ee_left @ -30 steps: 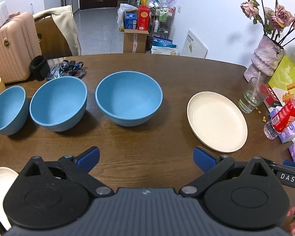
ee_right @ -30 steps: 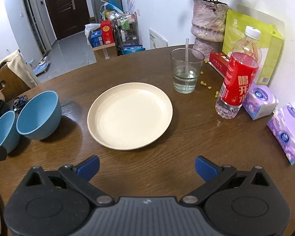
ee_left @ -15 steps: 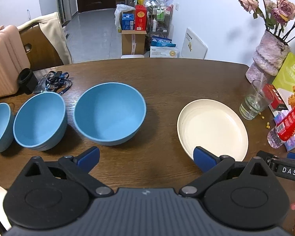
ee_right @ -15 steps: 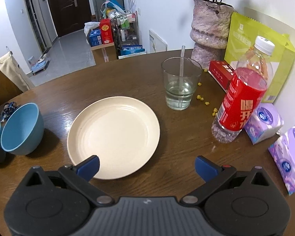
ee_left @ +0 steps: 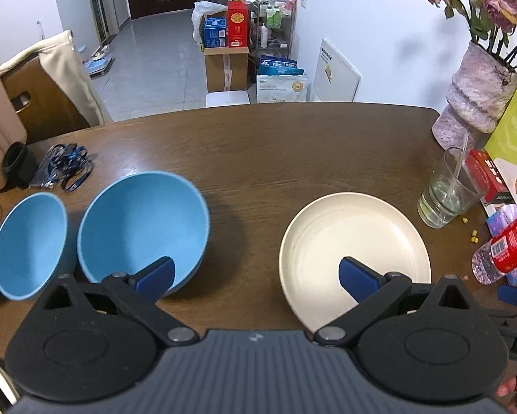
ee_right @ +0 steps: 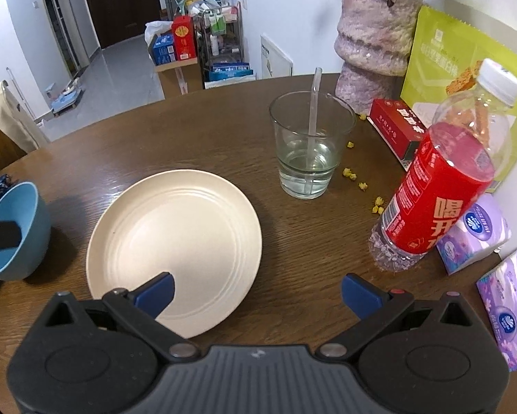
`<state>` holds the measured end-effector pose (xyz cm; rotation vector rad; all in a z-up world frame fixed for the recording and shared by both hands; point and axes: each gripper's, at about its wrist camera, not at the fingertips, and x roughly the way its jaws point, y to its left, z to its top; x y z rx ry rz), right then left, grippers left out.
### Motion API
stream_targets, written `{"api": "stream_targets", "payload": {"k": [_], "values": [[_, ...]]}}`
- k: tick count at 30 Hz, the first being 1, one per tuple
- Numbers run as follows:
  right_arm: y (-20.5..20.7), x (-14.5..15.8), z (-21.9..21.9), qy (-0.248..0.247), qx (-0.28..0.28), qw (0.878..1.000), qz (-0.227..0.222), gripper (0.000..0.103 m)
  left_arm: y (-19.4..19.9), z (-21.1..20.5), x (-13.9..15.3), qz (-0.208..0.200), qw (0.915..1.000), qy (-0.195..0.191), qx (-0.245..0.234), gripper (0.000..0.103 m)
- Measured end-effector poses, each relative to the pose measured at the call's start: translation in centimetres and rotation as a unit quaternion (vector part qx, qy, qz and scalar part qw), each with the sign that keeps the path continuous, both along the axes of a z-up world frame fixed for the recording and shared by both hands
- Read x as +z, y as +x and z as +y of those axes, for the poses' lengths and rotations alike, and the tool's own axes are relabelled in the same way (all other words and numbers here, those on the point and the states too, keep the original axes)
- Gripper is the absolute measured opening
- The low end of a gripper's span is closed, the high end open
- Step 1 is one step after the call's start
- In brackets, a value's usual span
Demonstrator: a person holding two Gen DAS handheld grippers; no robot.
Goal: Organize plates and bowls
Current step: 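Move both tools to the cream plate beside the glass of water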
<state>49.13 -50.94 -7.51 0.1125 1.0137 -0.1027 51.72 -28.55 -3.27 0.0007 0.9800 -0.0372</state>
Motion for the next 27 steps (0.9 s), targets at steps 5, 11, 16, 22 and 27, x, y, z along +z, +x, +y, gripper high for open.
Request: {"api": "stream_targets", "payload": {"k": [5, 11, 16, 22, 27], "values": [[1.7, -0.9, -0.8, 0.004, -0.003, 1.000, 0.013, 0.103, 1.9, -1.6, -1.3, 0.010, 0.9998, 0.018, -0.004, 0.103], [3.6, -2.4, -1.8, 0.026, -0.004, 0.999, 0.023, 0.103, 4.2, -2.6, -3.6, 0.040, 0.9989, 0.023, 0.002, 0.103], [4.6, -3.7, -1.8, 0.021, 0.002, 0.999, 0.036, 0.103, 5.4, -3.2, -5.5, 0.060, 0.9978, 0.026, 0.006, 0.103], [5.4, -4.7, -1.8, 0.023, 0.005, 0.999, 0.046, 0.103, 6.1, -3.6, -6.9, 0.074, 0.9966, 0.034, 0.006, 0.103], [6.1, -4.9, -2.2, 0.029, 0.001, 0.999, 0.043, 0.099, 6.7, -3.9, -7.8, 0.084, 0.9956, 0.041, 0.008, 0.102]]}}
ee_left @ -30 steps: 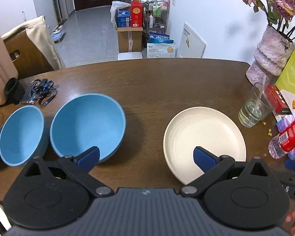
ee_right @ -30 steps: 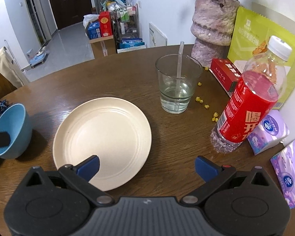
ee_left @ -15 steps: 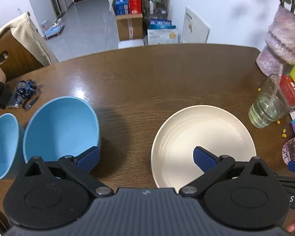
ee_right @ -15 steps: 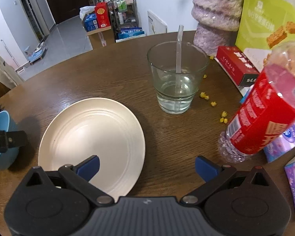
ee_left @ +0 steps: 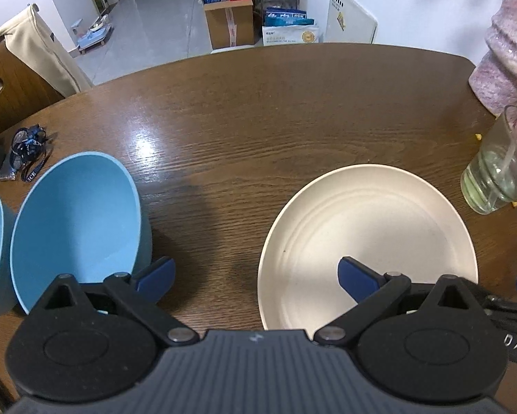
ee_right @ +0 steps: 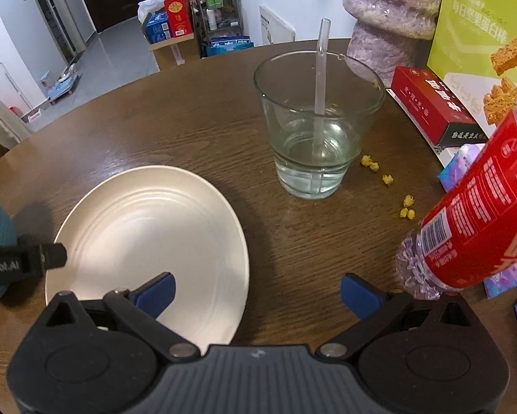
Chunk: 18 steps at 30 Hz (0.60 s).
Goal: Organize plates and bowls
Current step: 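Move both tools to the cream plate beside the glass of water, then close the left gripper on that plate's rim while the right gripper grips it too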
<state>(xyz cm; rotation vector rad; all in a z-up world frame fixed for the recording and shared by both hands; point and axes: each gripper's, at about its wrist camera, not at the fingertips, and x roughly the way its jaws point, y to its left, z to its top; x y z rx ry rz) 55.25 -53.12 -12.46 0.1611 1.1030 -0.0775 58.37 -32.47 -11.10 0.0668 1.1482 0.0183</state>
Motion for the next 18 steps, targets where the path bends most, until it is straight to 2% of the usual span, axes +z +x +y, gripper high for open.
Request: {"api": "stream_targets", "payload": {"k": [4, 10, 12, 16, 18], "values": [[0.6, -0.4, -0.2, 0.009, -0.002, 1.000, 0.001, 0.091, 0.3, 0.1, -0.6, 0.007, 0.9999, -0.008, 0.007, 0.100], [1.1, -1.2, -0.5, 0.025, -0.002, 1.000, 0.007, 0.074, 0.8, 0.3, -1.6, 0.018, 0.9996, -0.014, 0.019, 0.087], [1.2, -1.4, -0.5, 0.033, -0.002, 0.999, 0.008, 0.069, 0.9, 0.5, -2.0, 0.025, 0.9993, -0.018, 0.021, 0.077], [1.4, -1.9, -0.6, 0.035, -0.010, 0.999, 0.006, 0.061, 1.1, 0.9, -2.4, 0.029, 0.9989, -0.026, 0.024, 0.065], [1.7, -2.1, -0.8, 0.043, -0.014, 0.999, 0.007, 0.053, 1.2, 1.1, -2.6, 0.033, 0.9987, -0.030, 0.026, 0.060]]}}
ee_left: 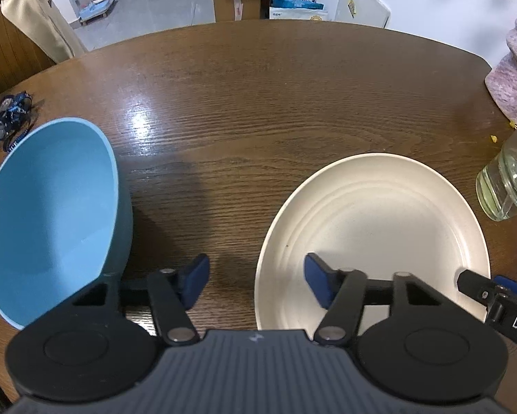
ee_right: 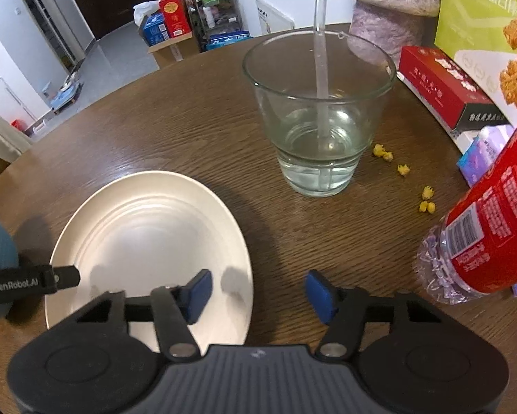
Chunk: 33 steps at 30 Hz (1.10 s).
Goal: Organize plates and bowls
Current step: 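Close the left gripper on that plate's rim while the right gripper grips it too, then carry the gripped cream plate with both tools back toward the plate stack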
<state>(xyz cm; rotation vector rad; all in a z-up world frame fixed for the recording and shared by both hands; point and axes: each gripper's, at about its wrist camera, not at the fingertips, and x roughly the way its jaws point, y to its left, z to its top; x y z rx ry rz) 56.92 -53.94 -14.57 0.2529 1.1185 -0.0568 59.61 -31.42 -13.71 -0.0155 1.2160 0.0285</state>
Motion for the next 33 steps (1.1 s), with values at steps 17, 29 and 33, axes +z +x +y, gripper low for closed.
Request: {"api": "stream_targets", "payload": {"k": [17, 29, 33], "values": [[0.3, -0.8, 0.1, 0.035, 0.004, 0.999, -0.002, 0.013, -0.6, -0.1, -0.5, -0.001, 0.9992, -0.038, -0.011, 0.023], [-0.4, -0.8, 0.3, 0.032, 0.008, 0.999, -0.014, 0.012, -1.2, -0.7, -0.5, -0.009, 0.9994, -0.028, -0.020, 0.023], [-0.9, -0.6, 0.4, 0.031, 0.010, 0.999, -0.018, 0.012, -1.5, -0.9, -0.4, -0.014, 0.9993, -0.025, -0.023, 0.023]]}}
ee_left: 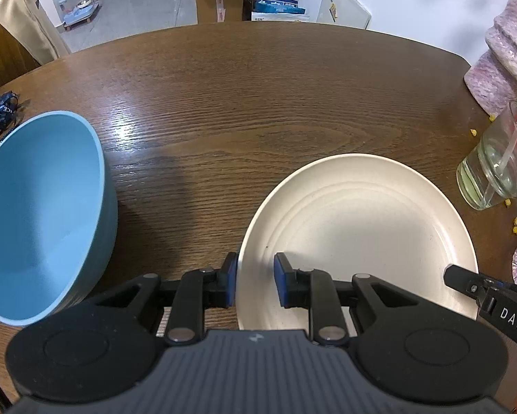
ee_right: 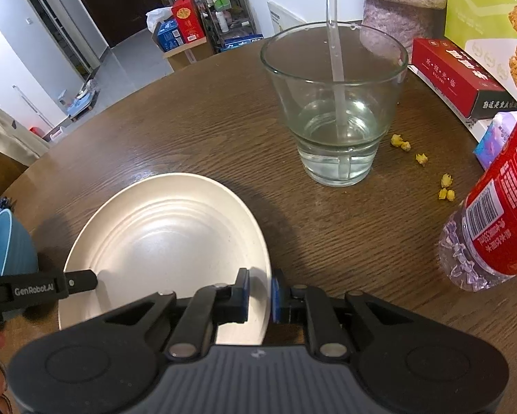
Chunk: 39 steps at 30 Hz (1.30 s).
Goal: Organize plates and bowls
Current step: 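Carry the gripped cream plate with both tools back toward the plate stack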
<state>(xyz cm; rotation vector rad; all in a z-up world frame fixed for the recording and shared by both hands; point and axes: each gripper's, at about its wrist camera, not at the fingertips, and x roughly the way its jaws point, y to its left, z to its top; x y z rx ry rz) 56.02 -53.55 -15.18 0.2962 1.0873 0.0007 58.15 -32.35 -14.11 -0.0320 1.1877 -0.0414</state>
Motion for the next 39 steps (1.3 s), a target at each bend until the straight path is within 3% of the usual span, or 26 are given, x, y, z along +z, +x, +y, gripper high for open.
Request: {"api": "stream_targets", "payload": {"k": [18, 39], "values": [[-2.5, 1.1, 0.2, 0.005, 0.005, 1.000, -0.022, 0.011, -2.5, 0.8, 1.3, -0.019, 0.9998, -0.004, -0.002, 0.023], [-8.4, 3.9, 4.4, -0.004, 0.023, 0.998, -0.052, 0.011, -9.5, 5.6, 4.0, -0.041, 0.9991, -0.012, -0.005, 0.023]]}}
